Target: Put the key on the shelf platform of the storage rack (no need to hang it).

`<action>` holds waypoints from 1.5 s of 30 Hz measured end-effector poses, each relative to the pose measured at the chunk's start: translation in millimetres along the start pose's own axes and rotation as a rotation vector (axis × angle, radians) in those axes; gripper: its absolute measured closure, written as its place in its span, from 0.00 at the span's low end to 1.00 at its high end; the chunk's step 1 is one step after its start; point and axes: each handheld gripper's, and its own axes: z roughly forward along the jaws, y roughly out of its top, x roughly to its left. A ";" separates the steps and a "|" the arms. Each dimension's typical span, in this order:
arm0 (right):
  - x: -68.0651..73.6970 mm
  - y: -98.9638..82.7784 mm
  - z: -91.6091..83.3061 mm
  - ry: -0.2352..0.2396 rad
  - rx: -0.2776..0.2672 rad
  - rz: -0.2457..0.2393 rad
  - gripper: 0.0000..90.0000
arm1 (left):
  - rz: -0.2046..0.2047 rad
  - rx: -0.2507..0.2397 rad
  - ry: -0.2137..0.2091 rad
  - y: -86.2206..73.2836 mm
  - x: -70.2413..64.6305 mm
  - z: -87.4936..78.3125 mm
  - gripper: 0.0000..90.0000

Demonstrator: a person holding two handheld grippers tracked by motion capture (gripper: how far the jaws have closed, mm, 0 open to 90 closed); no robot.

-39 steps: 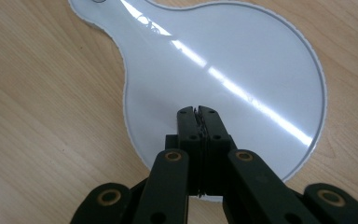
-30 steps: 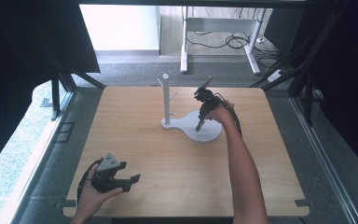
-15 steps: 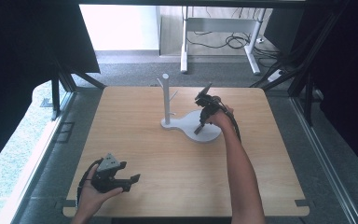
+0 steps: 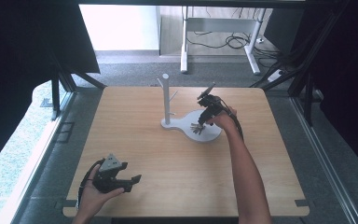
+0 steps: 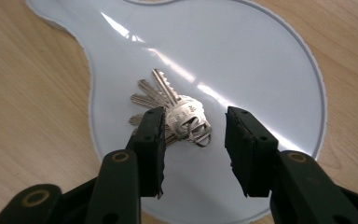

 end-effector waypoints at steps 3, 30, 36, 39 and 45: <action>3.1 -4.2 -6.5 0.030 -0.013 -0.015 0.57 | 0.004 0.005 0.006 0.0 -0.7 0.7 0.28; 31.4 -78.5 -38.8 0.134 -0.156 -0.105 0.45 | -0.002 -0.006 0.017 -0.7 0.9 -1.1 0.29; 38.2 -108.9 -44.9 0.133 -0.190 -0.123 0.45 | -0.003 -0.003 0.017 -0.9 1.3 -1.3 0.29; 39.0 -126.1 -46.7 0.133 -0.212 -0.123 0.44 | -0.004 -0.002 0.018 -1.2 2.0 -1.3 0.28; 37.6 -165.3 -46.8 0.131 -0.249 -0.101 0.42 | -0.013 -0.005 0.024 -1.6 3.7 -2.4 0.29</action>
